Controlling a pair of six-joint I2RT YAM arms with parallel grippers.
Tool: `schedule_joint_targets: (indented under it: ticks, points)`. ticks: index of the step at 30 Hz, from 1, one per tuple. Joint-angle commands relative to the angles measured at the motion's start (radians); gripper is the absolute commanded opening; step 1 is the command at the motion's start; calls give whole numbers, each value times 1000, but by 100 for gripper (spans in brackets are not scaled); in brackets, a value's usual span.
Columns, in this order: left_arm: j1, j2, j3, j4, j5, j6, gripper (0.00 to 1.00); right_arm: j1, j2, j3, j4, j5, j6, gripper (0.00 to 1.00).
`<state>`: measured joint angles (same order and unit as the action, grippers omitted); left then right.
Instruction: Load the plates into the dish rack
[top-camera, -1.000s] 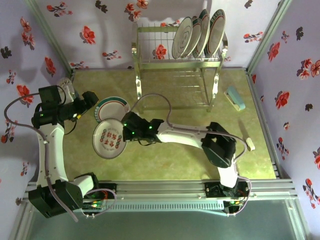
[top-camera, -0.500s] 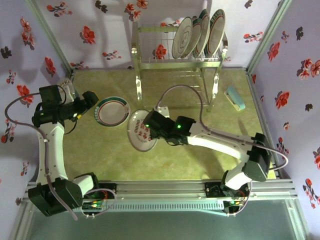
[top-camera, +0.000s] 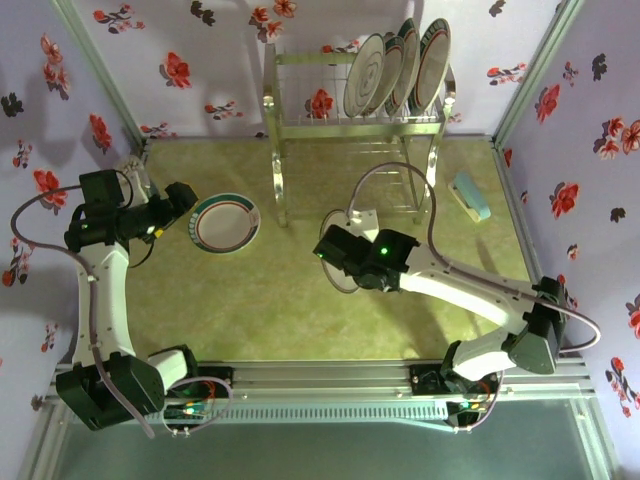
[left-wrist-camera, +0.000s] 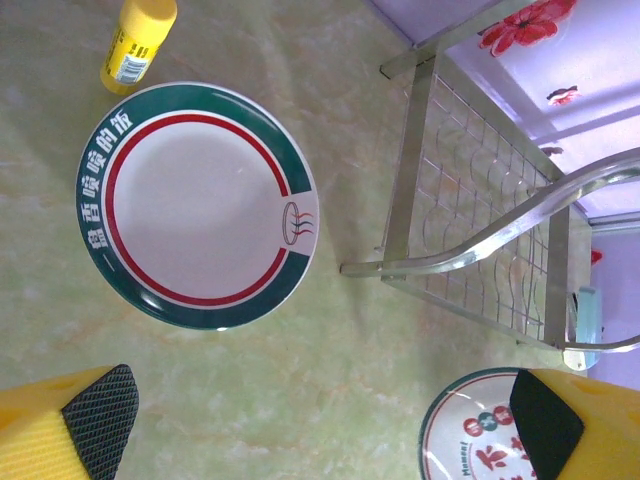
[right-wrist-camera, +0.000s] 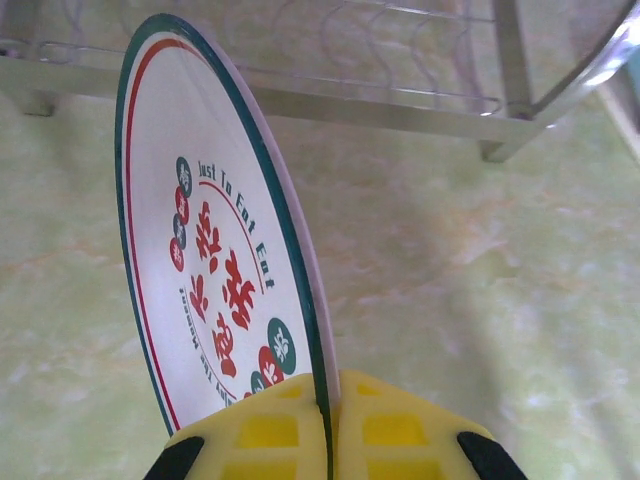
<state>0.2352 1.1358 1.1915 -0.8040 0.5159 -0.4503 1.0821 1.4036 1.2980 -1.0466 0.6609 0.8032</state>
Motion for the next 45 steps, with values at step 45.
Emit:
schedule_joint_targets:
  ticks: [45]
  points:
    - [-49,33,48,-25,-91,2,100,-36,393,1159,688,773,-1224,0]
